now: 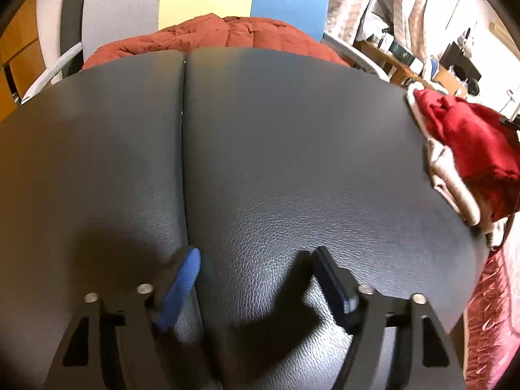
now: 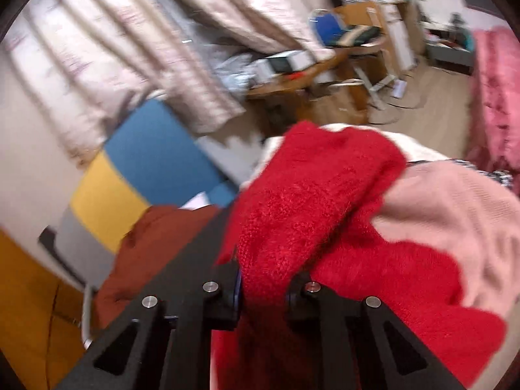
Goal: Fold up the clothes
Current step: 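Grasp the red sweater with the right gripper and lift it off the pile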
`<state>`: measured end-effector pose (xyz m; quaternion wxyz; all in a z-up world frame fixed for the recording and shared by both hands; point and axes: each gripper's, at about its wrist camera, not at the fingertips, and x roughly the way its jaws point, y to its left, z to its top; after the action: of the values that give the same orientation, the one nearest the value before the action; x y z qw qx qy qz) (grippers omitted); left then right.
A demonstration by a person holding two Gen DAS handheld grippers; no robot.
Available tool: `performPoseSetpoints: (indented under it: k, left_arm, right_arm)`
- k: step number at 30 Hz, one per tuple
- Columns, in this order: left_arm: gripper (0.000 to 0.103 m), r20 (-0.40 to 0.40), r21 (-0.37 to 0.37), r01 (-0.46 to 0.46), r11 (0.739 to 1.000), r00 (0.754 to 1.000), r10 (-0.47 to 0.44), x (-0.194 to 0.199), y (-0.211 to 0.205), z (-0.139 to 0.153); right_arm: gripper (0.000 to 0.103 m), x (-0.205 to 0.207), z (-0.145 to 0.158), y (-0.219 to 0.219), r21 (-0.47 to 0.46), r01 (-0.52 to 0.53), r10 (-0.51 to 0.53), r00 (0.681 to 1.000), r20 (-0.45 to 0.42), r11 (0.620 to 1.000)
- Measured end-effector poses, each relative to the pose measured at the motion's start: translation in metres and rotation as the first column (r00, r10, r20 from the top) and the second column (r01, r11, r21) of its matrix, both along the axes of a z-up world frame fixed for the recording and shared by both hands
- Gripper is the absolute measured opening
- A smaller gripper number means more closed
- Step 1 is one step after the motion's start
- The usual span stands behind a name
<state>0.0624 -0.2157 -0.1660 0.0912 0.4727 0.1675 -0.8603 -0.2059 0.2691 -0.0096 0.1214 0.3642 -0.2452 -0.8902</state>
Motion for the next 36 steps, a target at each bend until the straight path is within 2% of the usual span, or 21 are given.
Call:
performPoseSetpoints:
  k: [4, 7, 11, 16, 18, 19, 23, 25, 26, 28, 30, 32, 34, 36]
  left_arm:
    - [0.069, -0.053, 0.003, -0.008, 1.0, 0.999, 0.008, 0.016, -0.005, 0.016]
    - [0.069, -0.092, 0.004, -0.016, 1.0, 0.996, 0.017, 0.029, -0.01, 0.027]
    - [0.069, -0.131, 0.02, -0.049, 0.999, 0.99, 0.051, 0.044, -0.024, 0.04]
    - [0.069, -0.169, 0.029, -0.117, 0.993, 0.978, 0.121, 0.076, -0.044, 0.052]
    - [0.069, -0.175, 0.036, -0.15, 0.988, 0.972, 0.154, 0.089, -0.055, 0.054]
    - [0.069, -0.177, 0.042, -0.168, 0.985, 0.969, 0.172, 0.096, -0.06, 0.055]
    - [0.068, -0.169, 0.079, -0.234, 0.969, 0.955, 0.244, 0.124, -0.08, 0.051]
    - [0.068, -0.162, 0.091, -0.257, 0.962, 0.949, 0.269, 0.135, -0.086, 0.048]
    - [0.068, -0.163, 0.095, -0.264, 0.96, 0.947, 0.276, 0.139, -0.089, 0.048]
    - [0.068, -0.167, 0.102, -0.274, 0.956, 0.943, 0.288, 0.147, -0.094, 0.048]
    - [0.068, -0.174, 0.108, -0.263, 0.959, 0.944, 0.279, 0.151, -0.094, 0.05]
    - [0.068, -0.186, 0.121, -0.224, 0.967, 0.952, 0.244, 0.149, -0.089, 0.052]
    - [0.068, -0.201, 0.149, -0.152, 0.977, 0.963, 0.18, 0.143, -0.08, 0.054]
    - [0.068, -0.217, 0.177, -0.059, 0.982, 0.971, 0.097, 0.128, -0.066, 0.057]
  right_arm:
    - [0.019, 0.036, 0.012, -0.054, -0.024, -0.118, 0.116, 0.99, -0.076, 0.993]
    - [0.014, 0.065, 0.015, -0.114, -0.022, -0.253, 0.248, 0.962, -0.117, 0.967]
    - [0.014, 0.101, 0.003, -0.208, 0.016, -0.442, 0.441, 0.891, -0.109, 0.897]
    - [0.015, 0.143, -0.039, -0.322, -0.017, -0.641, 0.64, 0.768, -0.019, 0.768]
    - [0.021, 0.164, -0.058, -0.355, -0.038, -0.695, 0.696, 0.718, 0.022, 0.718]
    - [0.031, 0.174, -0.067, -0.371, -0.049, -0.72, 0.722, 0.691, 0.042, 0.692]
    - [0.054, 0.217, -0.105, -0.437, -0.101, -0.808, 0.813, 0.57, 0.115, 0.581]
    - [0.068, 0.243, -0.111, -0.449, -0.083, -0.843, 0.846, 0.521, 0.119, 0.531]
    - [0.07, 0.257, -0.111, -0.452, -0.065, -0.864, 0.864, 0.491, 0.107, 0.499]
    - [0.071, 0.263, -0.108, -0.442, -0.075, -0.875, 0.877, 0.47, 0.1, 0.478]
    - [0.072, 0.266, -0.102, -0.419, -0.089, -0.877, 0.881, 0.466, 0.084, 0.473]
    - [0.077, 0.267, -0.094, -0.38, -0.056, -0.868, 0.87, 0.489, 0.06, 0.492]
    - [0.085, 0.261, -0.087, -0.33, 0.041, -0.829, 0.827, 0.56, 0.055, 0.558]
    - [0.086, 0.26, -0.088, -0.295, 0.144, -0.775, 0.775, 0.628, 0.071, 0.615]
